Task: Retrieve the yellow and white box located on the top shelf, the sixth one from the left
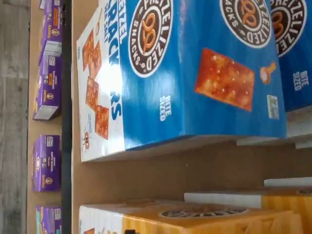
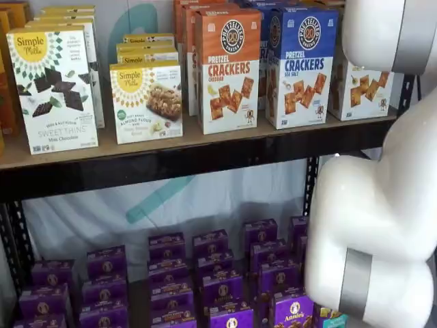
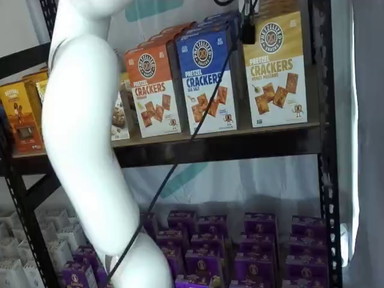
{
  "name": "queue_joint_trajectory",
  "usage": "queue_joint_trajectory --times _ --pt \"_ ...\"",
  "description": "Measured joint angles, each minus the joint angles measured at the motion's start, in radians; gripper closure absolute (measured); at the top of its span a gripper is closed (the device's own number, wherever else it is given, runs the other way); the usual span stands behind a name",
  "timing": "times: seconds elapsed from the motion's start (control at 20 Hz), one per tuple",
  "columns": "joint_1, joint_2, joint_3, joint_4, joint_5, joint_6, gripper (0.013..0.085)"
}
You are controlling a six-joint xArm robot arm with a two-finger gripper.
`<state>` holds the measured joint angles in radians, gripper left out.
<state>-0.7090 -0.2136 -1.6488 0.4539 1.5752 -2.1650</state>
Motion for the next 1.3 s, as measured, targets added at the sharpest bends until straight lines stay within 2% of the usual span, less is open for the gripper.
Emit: queue_joint_trajectory --times 0.35,0.75,1.3 --pt "0.025 0.059 -0.089 -0.081 0.070 0.014 0.0130" --pt "0.020 0.086 -0.132 -0.062 0.091 0.025 0.0130" --pt "0.064 0.100 -0.138 -0.139 0.061 0.031 0.0130"
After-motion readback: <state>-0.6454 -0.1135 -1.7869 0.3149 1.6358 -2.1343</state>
